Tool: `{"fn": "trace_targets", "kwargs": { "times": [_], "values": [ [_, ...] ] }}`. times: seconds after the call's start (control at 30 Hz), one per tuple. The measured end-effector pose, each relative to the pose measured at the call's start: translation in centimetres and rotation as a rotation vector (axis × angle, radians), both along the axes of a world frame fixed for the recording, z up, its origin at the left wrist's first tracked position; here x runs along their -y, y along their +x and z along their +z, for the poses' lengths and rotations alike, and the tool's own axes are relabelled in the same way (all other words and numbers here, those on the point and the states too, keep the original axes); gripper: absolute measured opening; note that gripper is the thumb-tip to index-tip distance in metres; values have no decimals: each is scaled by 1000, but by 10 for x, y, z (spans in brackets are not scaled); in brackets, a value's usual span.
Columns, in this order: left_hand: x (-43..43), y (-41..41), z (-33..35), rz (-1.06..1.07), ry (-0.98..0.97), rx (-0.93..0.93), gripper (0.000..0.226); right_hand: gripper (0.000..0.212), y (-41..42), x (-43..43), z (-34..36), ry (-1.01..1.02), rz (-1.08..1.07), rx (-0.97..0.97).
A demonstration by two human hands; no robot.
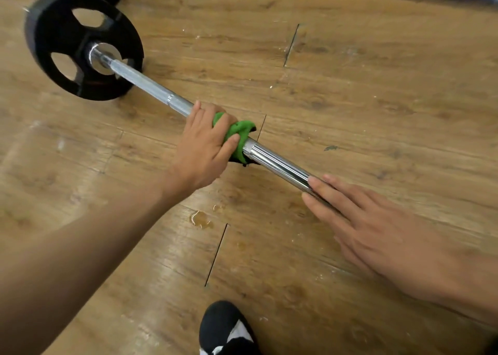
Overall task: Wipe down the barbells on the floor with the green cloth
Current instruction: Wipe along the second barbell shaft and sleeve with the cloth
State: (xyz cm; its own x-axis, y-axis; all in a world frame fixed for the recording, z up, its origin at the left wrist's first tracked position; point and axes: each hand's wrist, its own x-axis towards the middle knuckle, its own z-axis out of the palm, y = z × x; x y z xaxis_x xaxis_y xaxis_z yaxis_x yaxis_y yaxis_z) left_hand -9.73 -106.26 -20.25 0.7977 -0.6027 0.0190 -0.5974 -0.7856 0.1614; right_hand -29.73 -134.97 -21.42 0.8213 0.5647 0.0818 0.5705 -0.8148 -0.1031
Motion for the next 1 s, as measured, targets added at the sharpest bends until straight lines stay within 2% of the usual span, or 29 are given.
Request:
{"fn": "trace_targets", "kwargs": {
  "times": [0.07,0.13,0.23,0.3,0.43,0.6,0.67,0.73,0.83,0.93,1.0],
  "values": [
    [11,-10,-2,54,-62,-6,51,71,1,-13,4,39,-60,-3],
    [16,-15,-3,28,-45,11,54,72,6,-25,3,41,-92,-2],
    [15,-11,-2,-29,-26,34,54,82,17,-28,-2,-15,-81,3],
    [11,1,-1,-88,28,37,55,87,20,-23,-5,-55,-49,11],
    [3,31,5,-203,187,51,60,74,22,-13,-7,-50,-59,55],
    [-17,72,11,-24,201,47,56,76,27,-7,-9,-21,-95,85],
    [-18,82,21,52,235,16,54,88,30,-4,-11,-24,-101,87],
    [-3,71,24,91,190,-61,54,104,33,-3,-10,-30,-123,49],
    [37,17,11,-17,62,-130,49,104,41,-4,-7,-30,-126,46],
    [62,-20,-5,-209,-11,-59,46,97,52,-5,-6,-43,-110,41],
    [58,-11,-4,-262,32,-5,48,101,55,-2,-4,-60,-96,11]
  ]
}}
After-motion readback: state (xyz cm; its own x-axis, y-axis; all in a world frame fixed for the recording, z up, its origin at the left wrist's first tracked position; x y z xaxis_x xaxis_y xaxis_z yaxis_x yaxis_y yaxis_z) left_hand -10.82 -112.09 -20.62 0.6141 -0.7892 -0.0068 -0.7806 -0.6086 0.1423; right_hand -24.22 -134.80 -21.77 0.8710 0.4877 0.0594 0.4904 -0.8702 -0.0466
